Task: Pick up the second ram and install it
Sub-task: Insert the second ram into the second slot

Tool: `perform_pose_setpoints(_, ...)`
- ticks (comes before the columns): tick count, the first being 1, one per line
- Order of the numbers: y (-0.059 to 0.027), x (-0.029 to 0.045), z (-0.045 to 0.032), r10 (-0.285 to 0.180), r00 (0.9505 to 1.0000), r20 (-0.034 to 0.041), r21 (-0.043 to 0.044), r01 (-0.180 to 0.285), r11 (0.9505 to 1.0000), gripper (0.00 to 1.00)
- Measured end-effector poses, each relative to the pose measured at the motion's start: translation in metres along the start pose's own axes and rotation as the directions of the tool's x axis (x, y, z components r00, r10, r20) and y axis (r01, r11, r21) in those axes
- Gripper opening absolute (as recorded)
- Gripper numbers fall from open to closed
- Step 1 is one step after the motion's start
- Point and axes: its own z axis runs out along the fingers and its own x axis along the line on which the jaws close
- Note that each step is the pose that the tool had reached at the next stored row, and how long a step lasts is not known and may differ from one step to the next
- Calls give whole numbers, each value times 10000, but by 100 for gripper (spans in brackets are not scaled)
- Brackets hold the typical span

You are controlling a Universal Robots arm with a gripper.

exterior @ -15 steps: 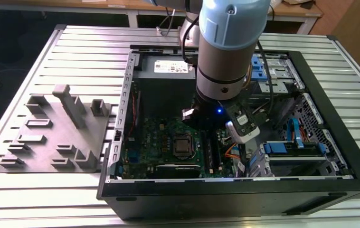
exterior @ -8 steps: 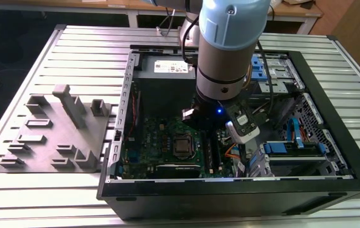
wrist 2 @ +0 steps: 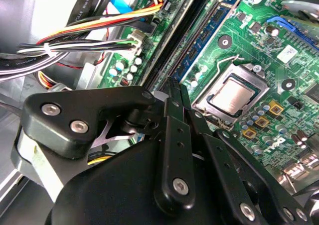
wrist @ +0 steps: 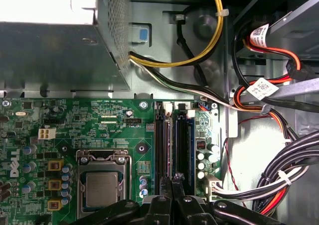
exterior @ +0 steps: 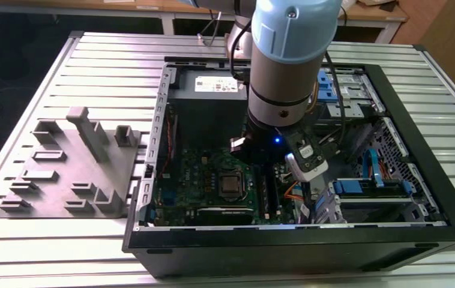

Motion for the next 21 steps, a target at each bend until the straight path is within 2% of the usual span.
perform_pose_setpoints(21,-2,13,21,159,9999,11,11,-159,9999,9)
